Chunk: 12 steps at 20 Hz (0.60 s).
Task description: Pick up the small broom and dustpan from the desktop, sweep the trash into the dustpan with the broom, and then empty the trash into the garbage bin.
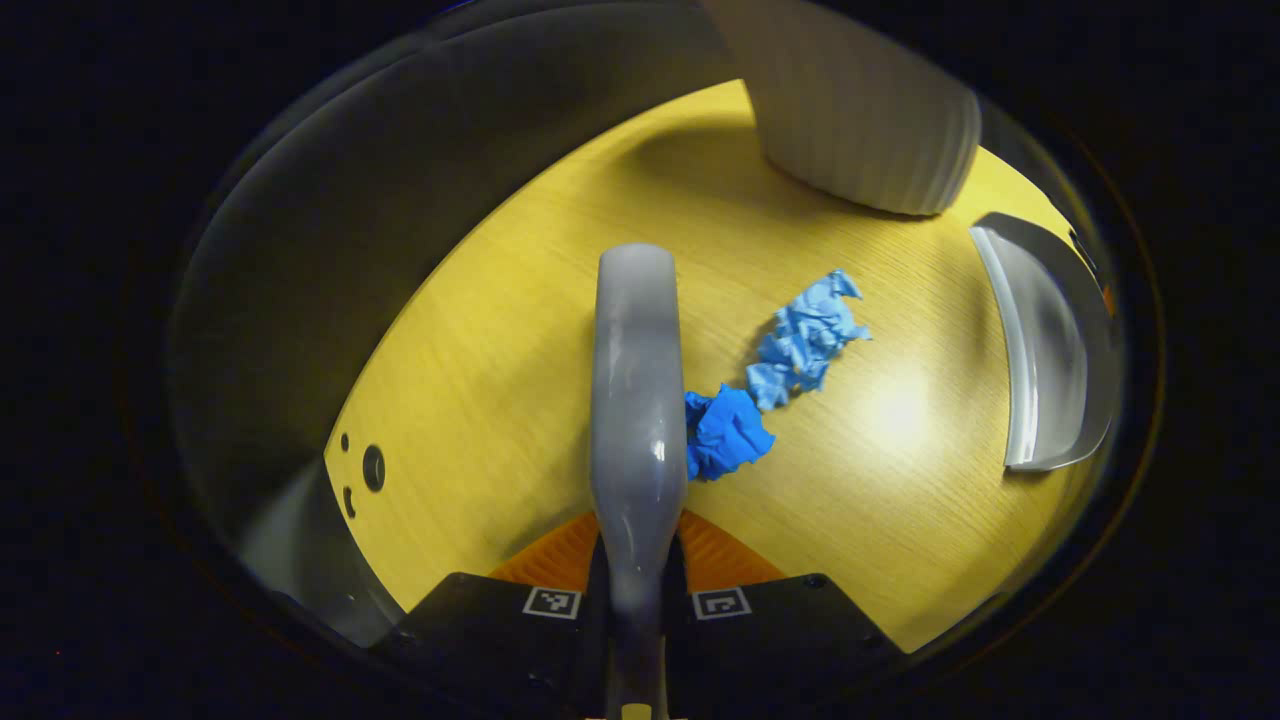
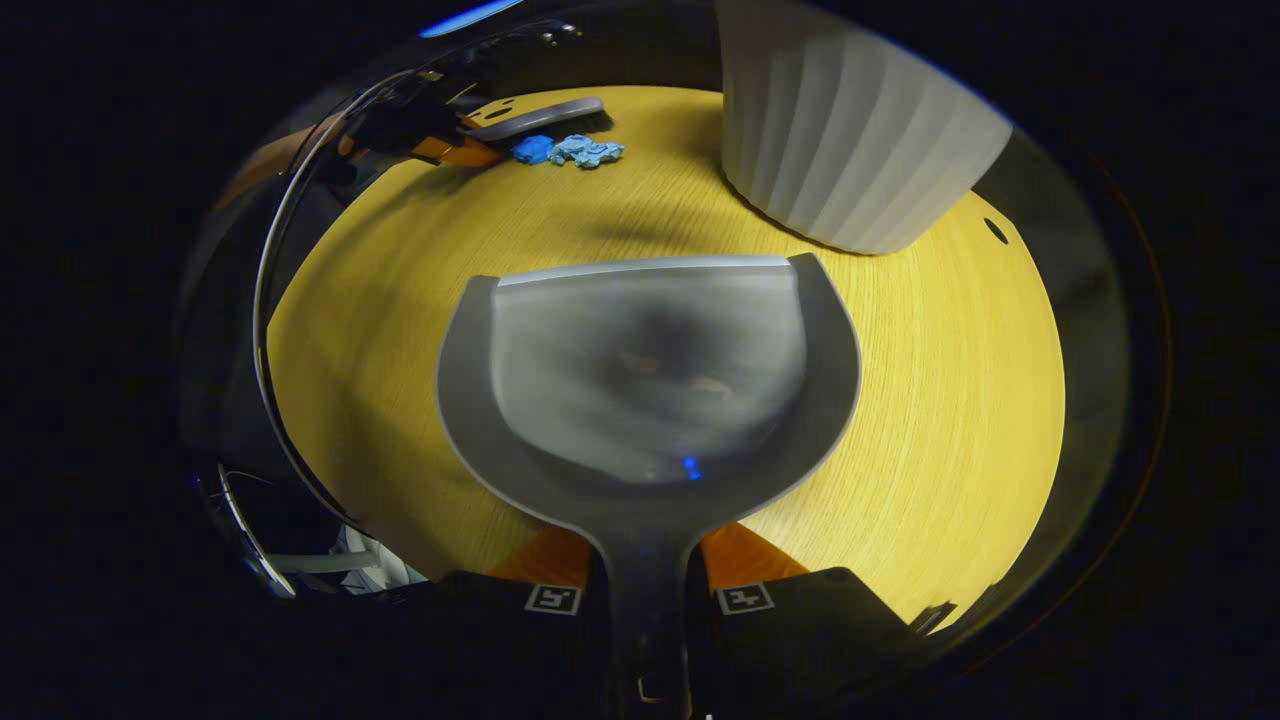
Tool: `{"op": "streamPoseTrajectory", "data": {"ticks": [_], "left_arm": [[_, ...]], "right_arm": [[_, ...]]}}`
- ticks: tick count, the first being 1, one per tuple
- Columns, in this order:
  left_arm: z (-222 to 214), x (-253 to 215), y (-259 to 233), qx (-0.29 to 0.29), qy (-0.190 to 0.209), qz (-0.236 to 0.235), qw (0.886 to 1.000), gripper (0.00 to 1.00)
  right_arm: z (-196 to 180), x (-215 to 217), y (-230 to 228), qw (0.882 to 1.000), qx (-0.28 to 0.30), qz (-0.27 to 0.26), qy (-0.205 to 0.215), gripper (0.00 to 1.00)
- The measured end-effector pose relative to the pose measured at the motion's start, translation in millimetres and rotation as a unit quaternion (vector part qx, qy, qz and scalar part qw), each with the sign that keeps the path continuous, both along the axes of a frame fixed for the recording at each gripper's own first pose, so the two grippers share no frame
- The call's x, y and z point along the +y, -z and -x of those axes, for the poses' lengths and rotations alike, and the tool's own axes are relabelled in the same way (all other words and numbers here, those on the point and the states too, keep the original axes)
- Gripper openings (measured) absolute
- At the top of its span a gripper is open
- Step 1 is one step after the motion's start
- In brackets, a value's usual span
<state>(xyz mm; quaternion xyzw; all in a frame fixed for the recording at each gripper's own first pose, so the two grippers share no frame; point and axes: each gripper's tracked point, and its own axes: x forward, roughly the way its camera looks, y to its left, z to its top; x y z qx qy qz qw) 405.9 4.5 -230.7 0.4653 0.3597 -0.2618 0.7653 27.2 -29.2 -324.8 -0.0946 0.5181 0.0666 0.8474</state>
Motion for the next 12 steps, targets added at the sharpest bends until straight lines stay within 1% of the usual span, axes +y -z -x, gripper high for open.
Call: {"op": "streamPoseTrajectory", "data": {"ticks": [1, 2, 3, 4, 5, 6, 7, 8, 10, 12], "left_arm": [[2, -6, -2, 0.006, 0.018, -0.004, 1.0, 0.26], [7, -12, -4, 0.017, 0.029, -0.001, 0.999, 0.24], [12, -17, -8, 0.028, 0.04, 0.005, 0.999, 0.27], [17, -21, -8, 0.043, 0.053, 0.008, 0.998, 0.24], [25, -25, -4, 0.053, 0.07, 0.004, 0.996, 0.27], [33, -30, 0, 0.057, 0.093, -0.006, 0.994, 0.24], [40, -33, 4, 0.059, 0.116, -0.018, 0.991, 0.27], [48, -38, 6, 0.063, 0.133, -0.027, 0.989, 0.27], [68, -48, 13, 0.087, 0.15, -0.022, 0.985, 0.27], [91, -54, 18, 0.115, 0.154, -0.019, 0.981, 0.27]], "right_arm": [[1, 2, -4, 1.0, 0.001, 0.0, -0.007, 0.34], [0, 5, -7, 1.0, 0.001, 0.0, -0.014, 0.34], [-1, 8, -11, 1.0, 0.0, 0.002, -0.021, 0.34], [1, 8, -14, 1.0, -0.001, 0.003, -0.026, 0.34], [3, 7, -13, 1.0, -0.002, 0.004, -0.03, 0.34], [4, 8, -14, 0.999, -0.003, 0.005, -0.032, 0.34], [6, 6, -13, 0.999, -0.005, 0.007, -0.034, 0.34], [5, 4, -11, 0.999, -0.007, 0.009, -0.036, 0.34], [3, 4, -6, 0.999, -0.01, 0.008, -0.035, 0.34], [3, 4, -6, 0.999, -0.013, 0.006, -0.035, 0.34]]}}
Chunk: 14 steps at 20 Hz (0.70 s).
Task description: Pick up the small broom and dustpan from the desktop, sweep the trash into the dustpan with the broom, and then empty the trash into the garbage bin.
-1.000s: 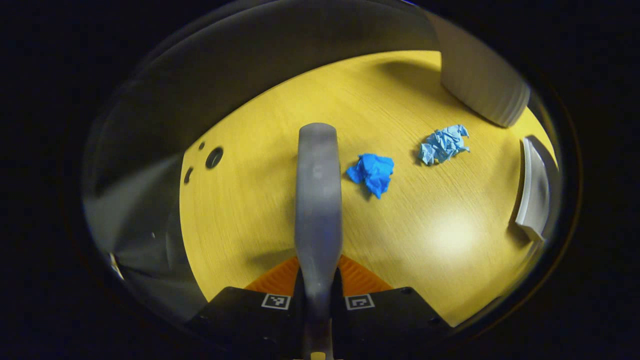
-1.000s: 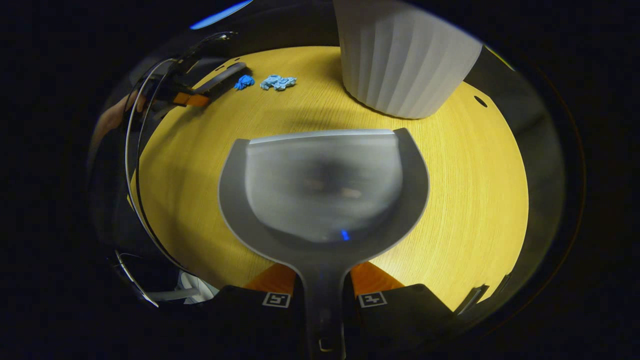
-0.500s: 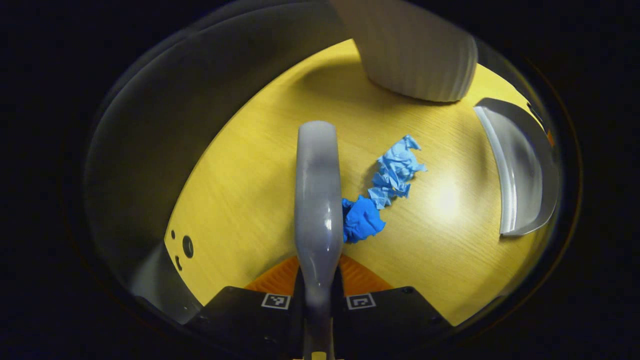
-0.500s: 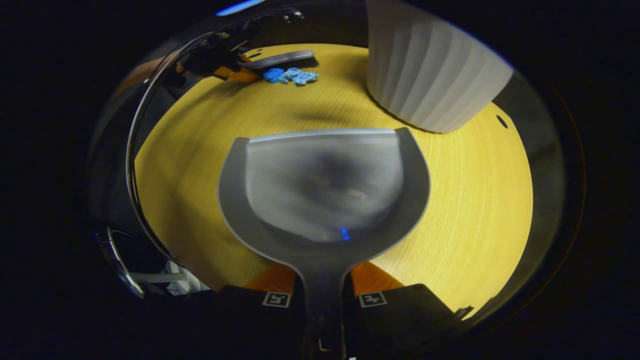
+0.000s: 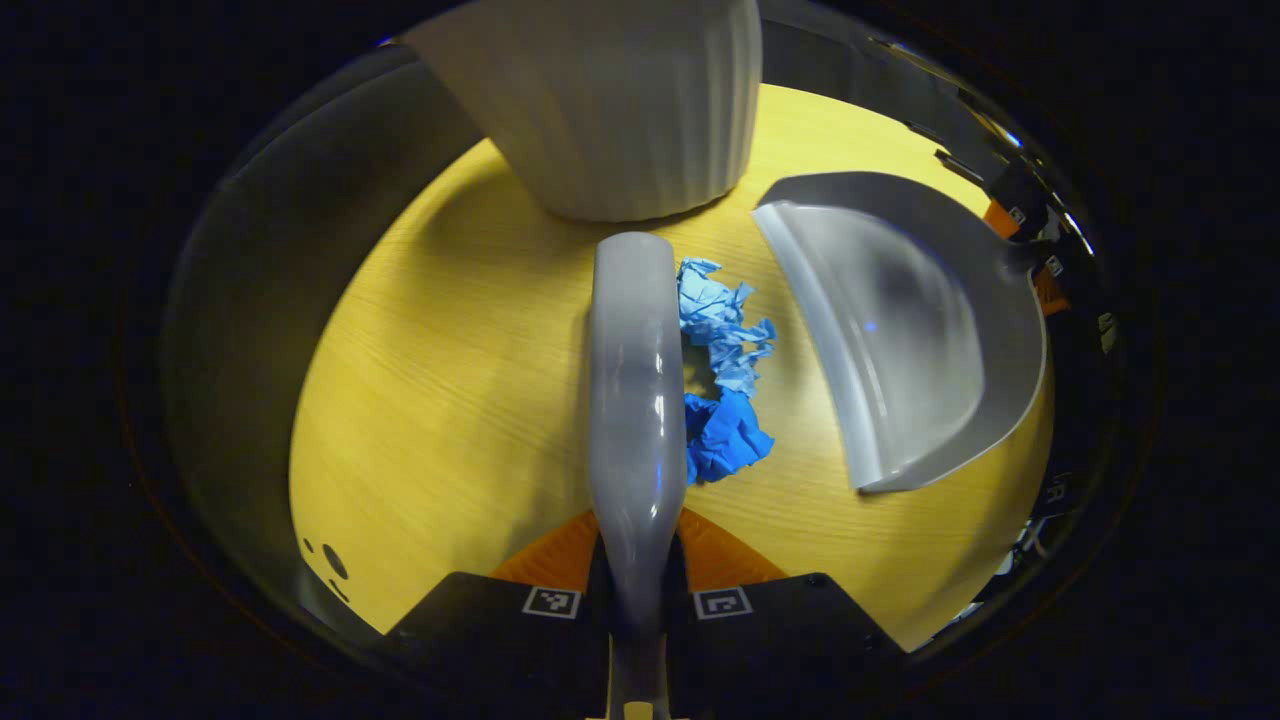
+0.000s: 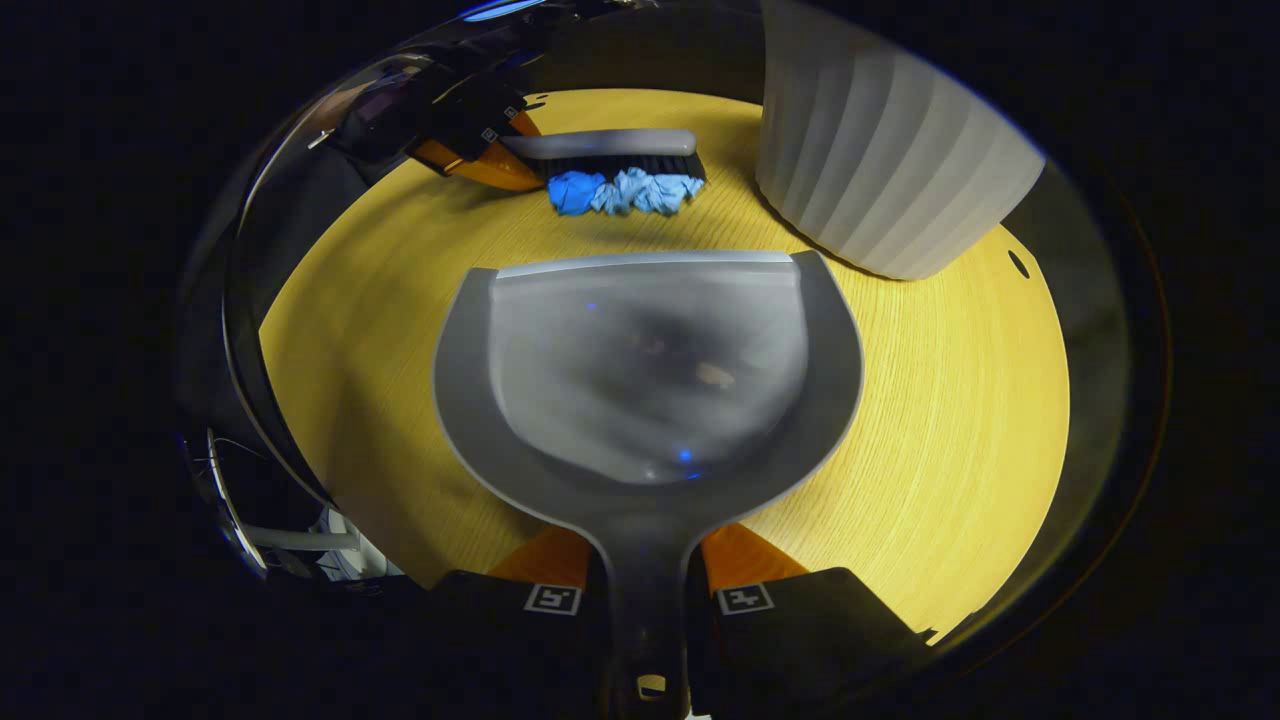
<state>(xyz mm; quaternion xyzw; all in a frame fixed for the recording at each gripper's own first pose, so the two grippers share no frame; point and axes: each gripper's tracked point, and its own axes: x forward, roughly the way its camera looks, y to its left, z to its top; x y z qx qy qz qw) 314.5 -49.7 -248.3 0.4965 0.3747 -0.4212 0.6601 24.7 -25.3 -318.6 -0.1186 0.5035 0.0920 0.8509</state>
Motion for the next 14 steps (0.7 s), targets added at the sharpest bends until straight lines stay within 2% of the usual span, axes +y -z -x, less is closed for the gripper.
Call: {"op": "streamPoseTrajectory", "data": {"ticks": [5, 6, 7, 11, 14], "left_arm": [[68, -19, 15, 0.064, -0.054, 0.029, 0.996, 0.29], [79, -20, 19, 0.078, -0.061, 0.034, 0.994, 0.24], [93, -20, 20, 0.091, -0.071, 0.038, 0.993, 0.29], [123, -12, 15, 0.109, -0.105, 0.055, 0.987, 0.24], [139, -9, 4, 0.12, -0.125, 0.078, 0.982, 0.29]], "right_arm": [[2, -1, 0, 1.0, -0.009, 0.0, -0.004, 0.34], [2, 0, 0, 1.0, -0.011, -0.001, -0.004, 0.34], [1, 0, 1, 1.0, -0.014, -0.002, -0.004, 0.34], [5, -1, -1, 1.0, -0.021, 0.003, -0.018, 0.34], [3, 0, 3, 0.999, -0.035, 0.01, -0.025, 0.34]]}}
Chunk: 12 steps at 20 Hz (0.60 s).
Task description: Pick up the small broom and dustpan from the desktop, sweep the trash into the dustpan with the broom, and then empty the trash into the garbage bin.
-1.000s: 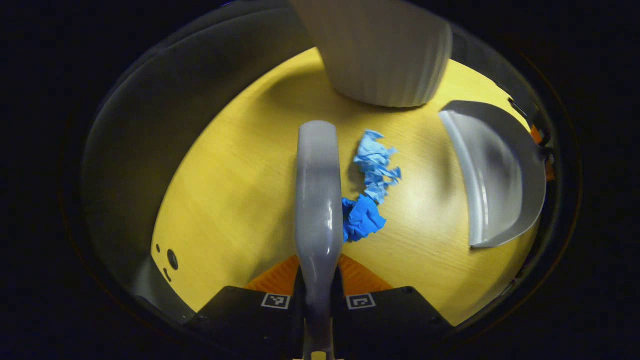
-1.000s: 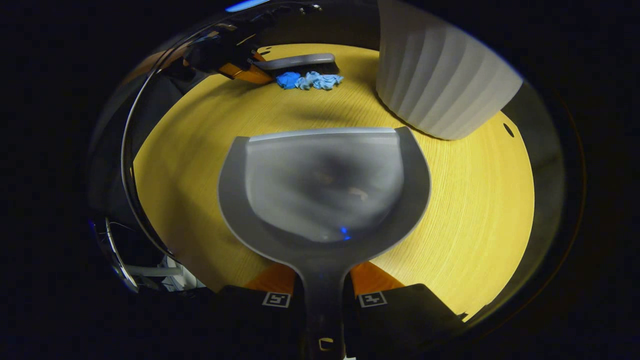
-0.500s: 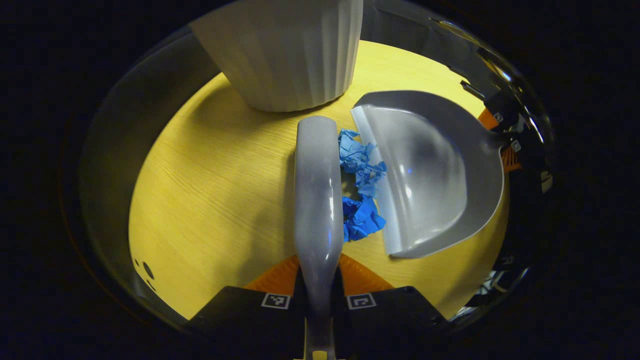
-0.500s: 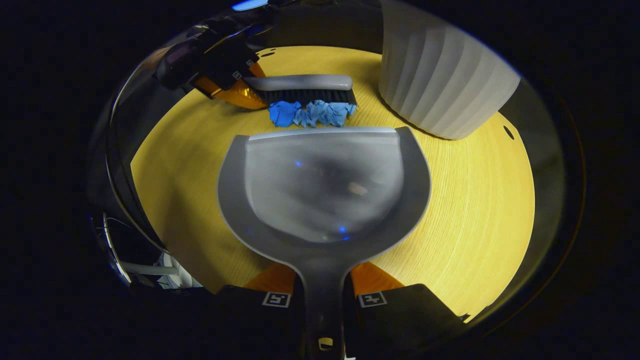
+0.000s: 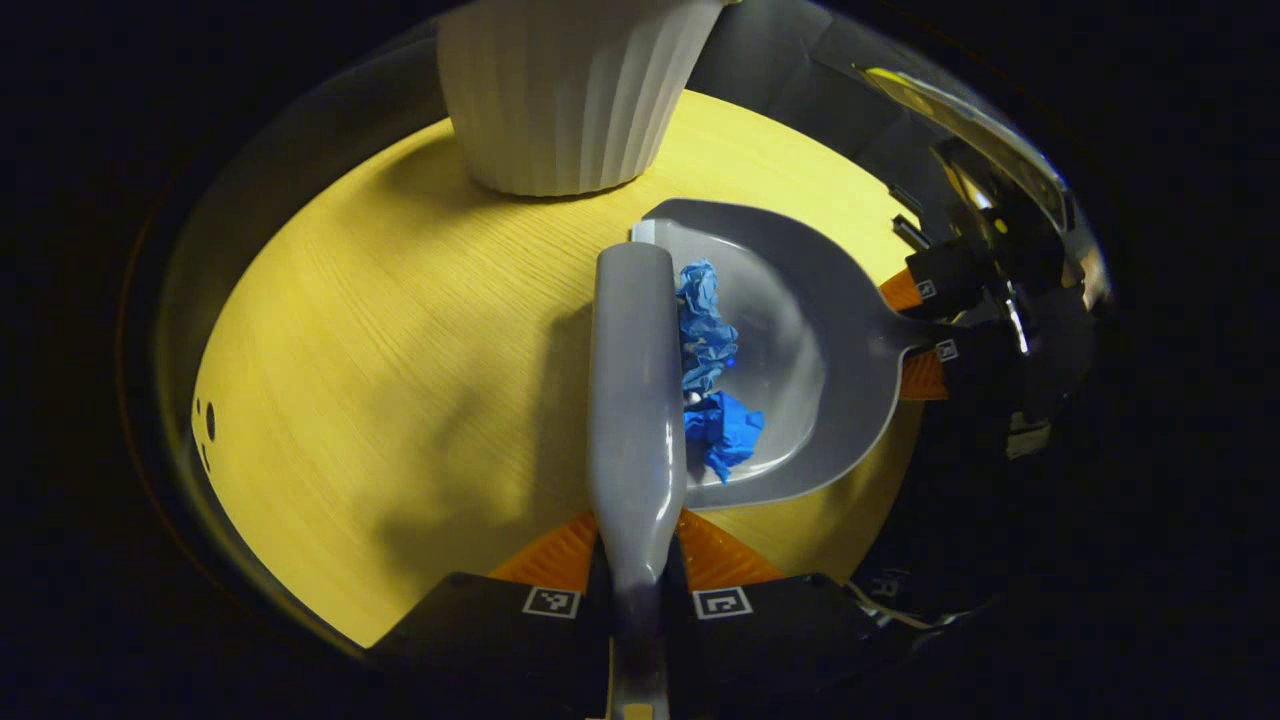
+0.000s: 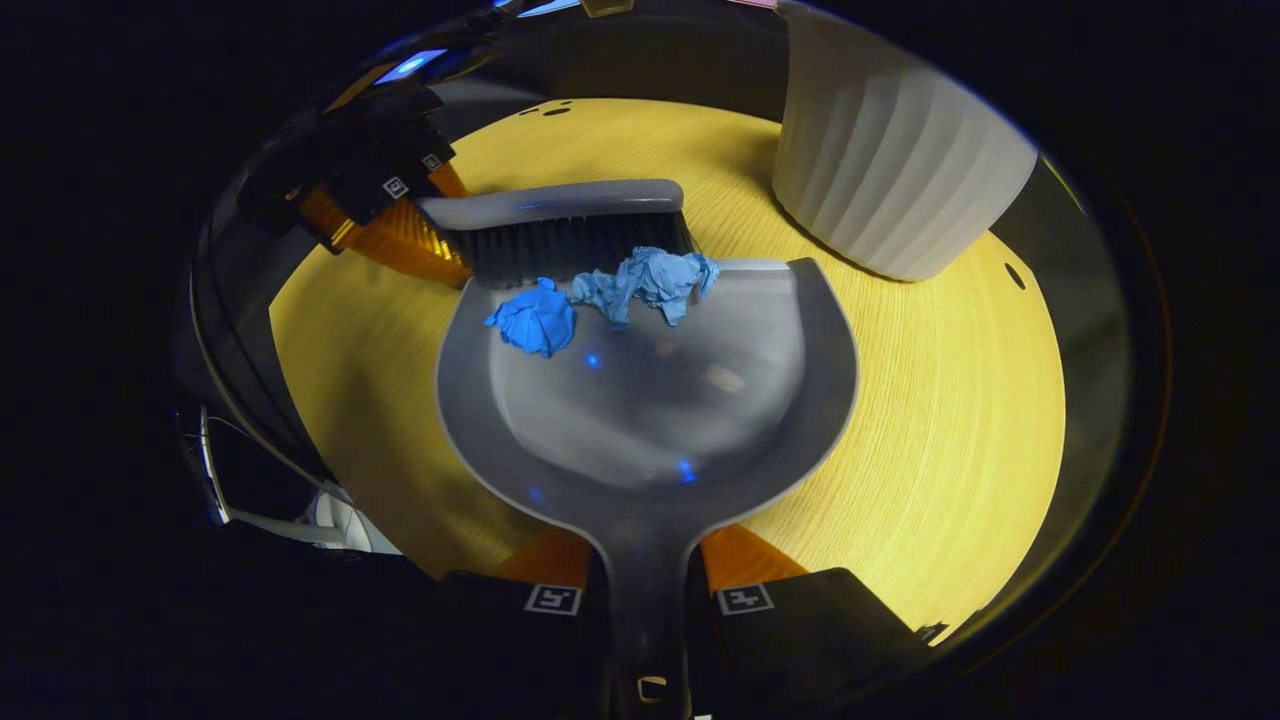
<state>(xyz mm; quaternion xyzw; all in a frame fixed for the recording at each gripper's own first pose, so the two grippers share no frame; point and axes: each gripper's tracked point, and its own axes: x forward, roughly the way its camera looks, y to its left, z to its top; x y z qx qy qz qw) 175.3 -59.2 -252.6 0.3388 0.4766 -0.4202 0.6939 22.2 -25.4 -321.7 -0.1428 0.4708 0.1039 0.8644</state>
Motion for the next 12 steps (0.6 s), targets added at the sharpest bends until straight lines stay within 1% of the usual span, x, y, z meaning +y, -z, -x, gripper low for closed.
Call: {"op": "streamPoseTrajectory", "data": {"ticks": [1, 2, 4, 6, 7, 8, 9, 11, 12], "left_arm": [[-2, 3, -4, -0.017, -0.004, 0.0, 1.0, 0.27], [-5, 4, -7, -0.038, -0.013, 0.003, 0.999, 0.27], [-3, 5, -13, -0.07, -0.049, 0.022, 0.996, 0.27], [-2, 13, -23, -0.101, -0.089, 0.049, 0.99, 0.27], [0, 22, -27, -0.11, -0.111, 0.065, 0.986, 0.3], [2, 31, -33, -0.116, -0.134, 0.077, 0.981, 0.27], [5, 43, -39, -0.12, -0.155, 0.087, 0.977, 0.27], [12, 72, -32, -0.121, -0.187, 0.1, 0.97, 0.27], [16, 86, -23, -0.119, -0.199, 0.101, 0.967, 0.27]], "right_arm": [[0, 0, -1, 1.0, -0.006, 0.002, -0.001, 0.34], [1, 2, -2, 1.0, -0.01, 0.001, -0.002, 0.34], [5, 3, -7, 1.0, -0.013, -0.006, 0.001, 0.34], [2, 0, -7, 1.0, -0.011, -0.006, 0.011, 0.34], [1, 0, -8, 1.0, -0.011, -0.007, 0.017, 0.34], [1, -1, -12, 1.0, -0.009, -0.007, 0.022, 0.34], [3, -3, -14, 1.0, -0.011, -0.004, 0.024, 0.34], [6, -8, -28, 0.999, -0.025, 0.001, 0.033, 0.34], [9, -9, -36, 0.999, -0.026, -0.006, 0.039, 0.34]]}}
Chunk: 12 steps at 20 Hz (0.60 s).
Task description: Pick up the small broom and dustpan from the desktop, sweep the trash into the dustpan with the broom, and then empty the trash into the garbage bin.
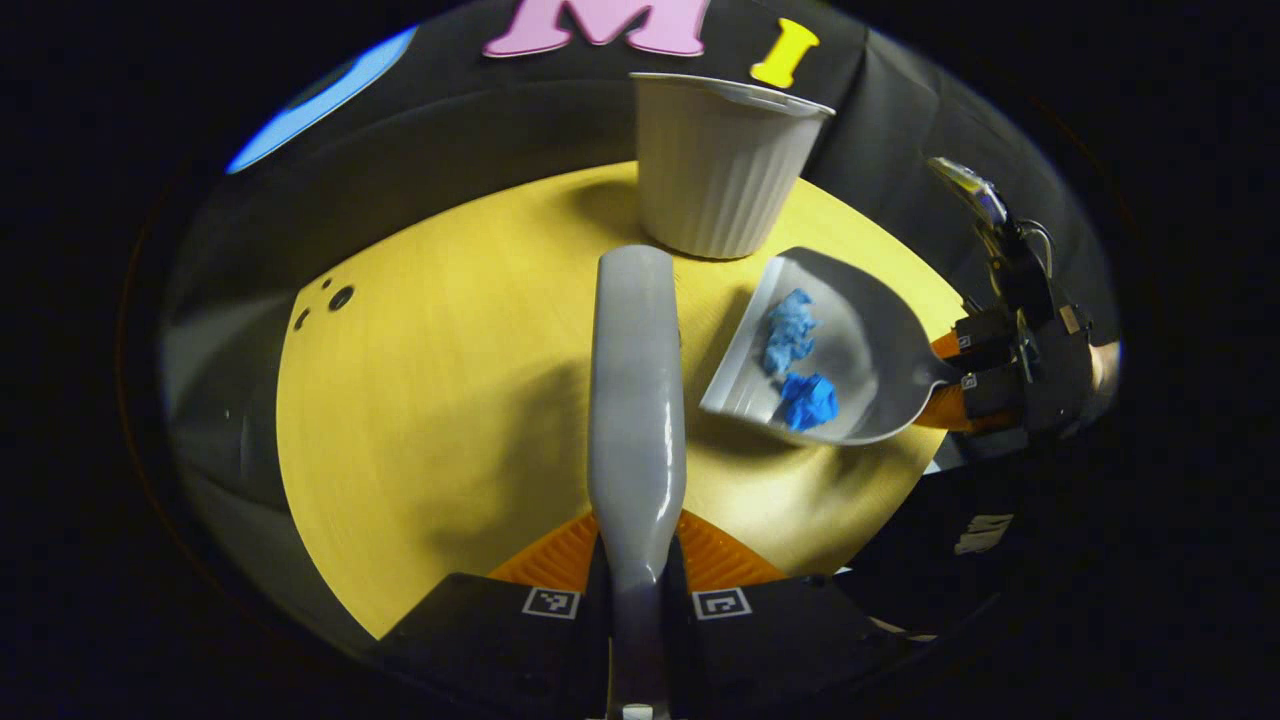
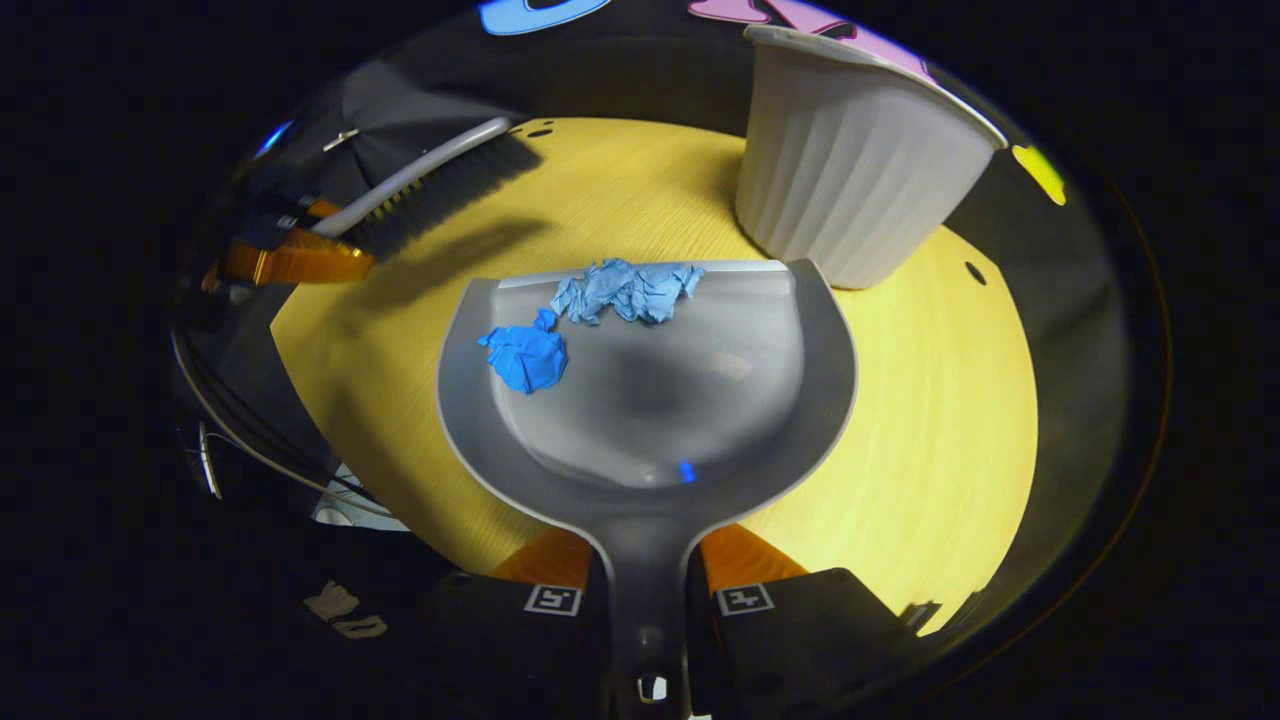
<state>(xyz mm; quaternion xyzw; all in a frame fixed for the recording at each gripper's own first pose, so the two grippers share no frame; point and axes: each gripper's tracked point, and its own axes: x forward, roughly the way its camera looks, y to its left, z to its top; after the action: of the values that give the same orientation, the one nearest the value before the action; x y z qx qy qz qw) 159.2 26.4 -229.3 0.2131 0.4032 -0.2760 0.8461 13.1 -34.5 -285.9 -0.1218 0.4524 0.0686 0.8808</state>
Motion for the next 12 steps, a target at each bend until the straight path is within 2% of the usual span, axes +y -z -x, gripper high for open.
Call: {"op": "streamPoseTrajectory", "data": {"ticks": [4, 5, 8, 11, 12], "left_arm": [[8, 42, 46, 0.017, -0.035, 0.014, 0.999, 0.26], [9, 52, 49, 0.023, -0.045, 0.025, 0.998, 0.29], [25, 60, 45, 0.022, -0.061, 0.042, 0.997, 0.26], [33, 69, 45, 0.018, -0.073, 0.053, 0.996, 0.27], [33, 72, 45, 0.016, -0.078, 0.057, 0.995, 0.29]], "right_arm": [[10, -5, -31, 1.0, 0.003, -0.01, 0.018, 0.34], [15, -5, -39, 1.0, 0.005, -0.008, 0.026, 0.34], [26, -5, -73, 0.998, 0.008, -0.021, 0.051, 0.34], [40, -8, -111, 0.999, -0.006, -0.013, 0.04, 0.34], [43, -10, -125, 0.999, -0.006, -0.007, 0.036, 0.34]]}}
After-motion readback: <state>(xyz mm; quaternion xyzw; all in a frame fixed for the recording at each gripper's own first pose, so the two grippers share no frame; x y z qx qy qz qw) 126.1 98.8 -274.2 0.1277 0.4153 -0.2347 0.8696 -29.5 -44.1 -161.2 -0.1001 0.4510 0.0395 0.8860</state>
